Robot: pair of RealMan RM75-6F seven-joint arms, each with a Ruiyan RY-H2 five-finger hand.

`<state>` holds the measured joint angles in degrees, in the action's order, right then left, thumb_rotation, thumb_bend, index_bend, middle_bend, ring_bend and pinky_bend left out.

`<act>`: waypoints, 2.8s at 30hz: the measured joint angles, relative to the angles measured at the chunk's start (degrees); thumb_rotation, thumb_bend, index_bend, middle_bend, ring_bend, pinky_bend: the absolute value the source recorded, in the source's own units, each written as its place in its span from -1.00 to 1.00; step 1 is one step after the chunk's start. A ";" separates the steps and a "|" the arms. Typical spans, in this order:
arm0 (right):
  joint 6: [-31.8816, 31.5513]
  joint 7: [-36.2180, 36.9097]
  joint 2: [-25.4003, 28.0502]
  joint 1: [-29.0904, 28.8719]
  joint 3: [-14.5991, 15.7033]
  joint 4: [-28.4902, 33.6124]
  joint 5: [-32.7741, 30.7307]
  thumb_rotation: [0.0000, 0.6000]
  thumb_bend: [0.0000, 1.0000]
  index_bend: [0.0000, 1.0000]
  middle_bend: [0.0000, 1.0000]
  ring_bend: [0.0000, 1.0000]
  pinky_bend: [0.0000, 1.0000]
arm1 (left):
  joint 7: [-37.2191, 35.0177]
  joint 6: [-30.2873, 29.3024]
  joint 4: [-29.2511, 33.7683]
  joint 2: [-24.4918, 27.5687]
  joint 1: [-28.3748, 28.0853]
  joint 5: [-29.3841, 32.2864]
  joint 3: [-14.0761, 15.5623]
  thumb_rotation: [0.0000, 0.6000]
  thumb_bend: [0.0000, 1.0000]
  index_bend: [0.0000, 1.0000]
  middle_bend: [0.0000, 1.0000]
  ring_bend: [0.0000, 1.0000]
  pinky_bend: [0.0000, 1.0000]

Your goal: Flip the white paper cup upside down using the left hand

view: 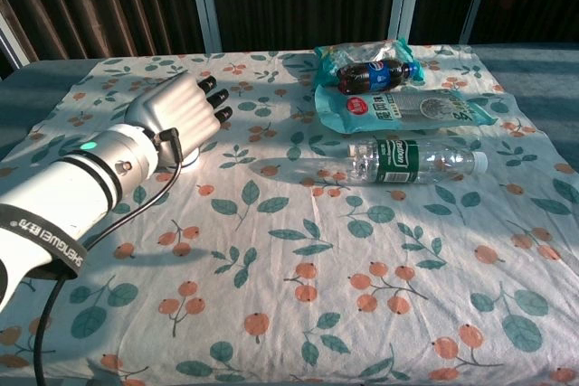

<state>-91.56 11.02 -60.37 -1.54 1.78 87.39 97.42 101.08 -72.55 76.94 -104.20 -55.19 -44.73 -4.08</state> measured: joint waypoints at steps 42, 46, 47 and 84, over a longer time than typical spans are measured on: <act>3.08 -0.94 1.01 -1.15 1.08 0.93 0.29 1.00 -0.88 -1.00 -1.00 -1.00 -0.63 | -15.62 7.18 -16.56 -1.94 1.22 -9.53 2.48 1.00 -0.16 -0.84 -0.43 -0.34 0.19; 3.33 -1.16 1.03 -1.23 1.11 1.04 0.19 1.00 -0.88 -1.00 -1.00 -1.00 -0.63 | -18.03 7.57 -12.67 0.43 1.43 -9.20 0.69 1.00 -0.16 -0.84 -0.43 -0.34 0.18; 3.40 -1.20 1.04 -1.25 1.11 1.09 0.15 1.00 -0.88 -1.00 -1.00 -1.00 -0.63 | -18.69 7.77 -11.47 1.14 1.50 -8.89 0.18 1.00 -0.16 -0.84 -0.43 -0.34 0.18; 5.40 -2.59 1.41 -1.89 1.35 2.23 -0.71 1.00 -0.88 -1.00 -1.00 -1.00 -0.63 | -41.46 23.75 2.20 19.83 -0.87 28.69 -3.40 1.00 -0.17 -1.00 -0.77 -0.70 -0.02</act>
<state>-86.16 8.43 -58.97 -3.43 3.13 89.62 96.70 59.62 -48.80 79.14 -84.37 -56.06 -16.04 -7.49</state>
